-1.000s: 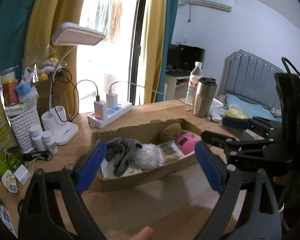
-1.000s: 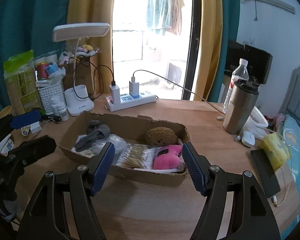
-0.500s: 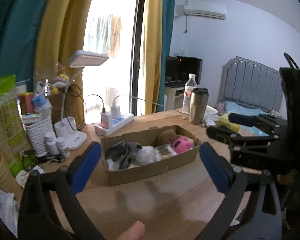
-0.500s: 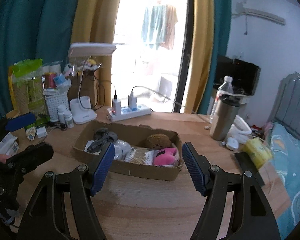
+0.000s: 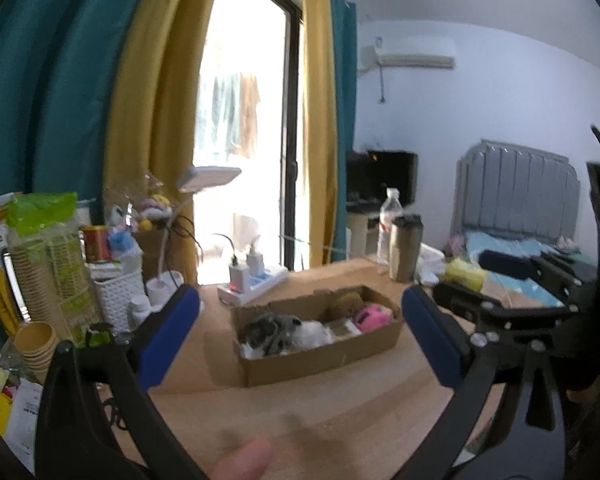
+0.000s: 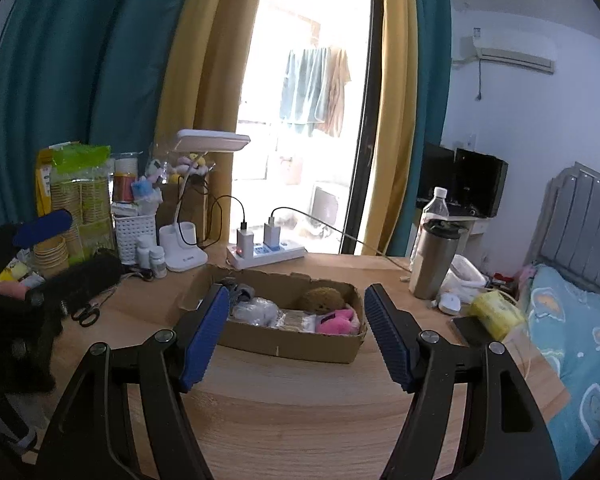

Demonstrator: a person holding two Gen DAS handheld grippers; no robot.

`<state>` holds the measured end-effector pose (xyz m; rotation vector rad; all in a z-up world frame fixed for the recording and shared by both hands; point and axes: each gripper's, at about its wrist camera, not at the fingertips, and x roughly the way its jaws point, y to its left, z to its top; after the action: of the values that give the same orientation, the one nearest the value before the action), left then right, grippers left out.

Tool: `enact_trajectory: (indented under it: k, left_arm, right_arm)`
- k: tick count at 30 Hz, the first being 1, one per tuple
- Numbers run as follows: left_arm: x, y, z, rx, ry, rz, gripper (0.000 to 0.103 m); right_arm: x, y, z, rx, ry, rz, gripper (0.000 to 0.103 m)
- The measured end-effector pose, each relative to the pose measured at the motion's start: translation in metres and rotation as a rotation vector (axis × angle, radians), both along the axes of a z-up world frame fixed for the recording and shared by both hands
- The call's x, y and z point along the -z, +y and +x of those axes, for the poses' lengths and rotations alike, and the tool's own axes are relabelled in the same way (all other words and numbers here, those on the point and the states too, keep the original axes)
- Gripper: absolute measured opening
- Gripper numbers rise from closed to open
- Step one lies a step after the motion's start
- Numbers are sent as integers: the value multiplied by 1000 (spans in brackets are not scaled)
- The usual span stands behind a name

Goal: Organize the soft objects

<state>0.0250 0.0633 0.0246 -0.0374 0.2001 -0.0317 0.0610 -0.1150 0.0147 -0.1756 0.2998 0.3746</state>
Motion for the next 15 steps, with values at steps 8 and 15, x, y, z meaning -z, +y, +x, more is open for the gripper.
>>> enact_trajectory:
  k: [8,15]
  left_arm:
    - [-8,6,-1,-40,-28,-11,102]
    - [-9,1,-2,-55,-32,14,102]
  right_arm:
    - [-10,-11,-7,29,-57,20,73]
    - [-14,-17,-10,50,-84,33,73]
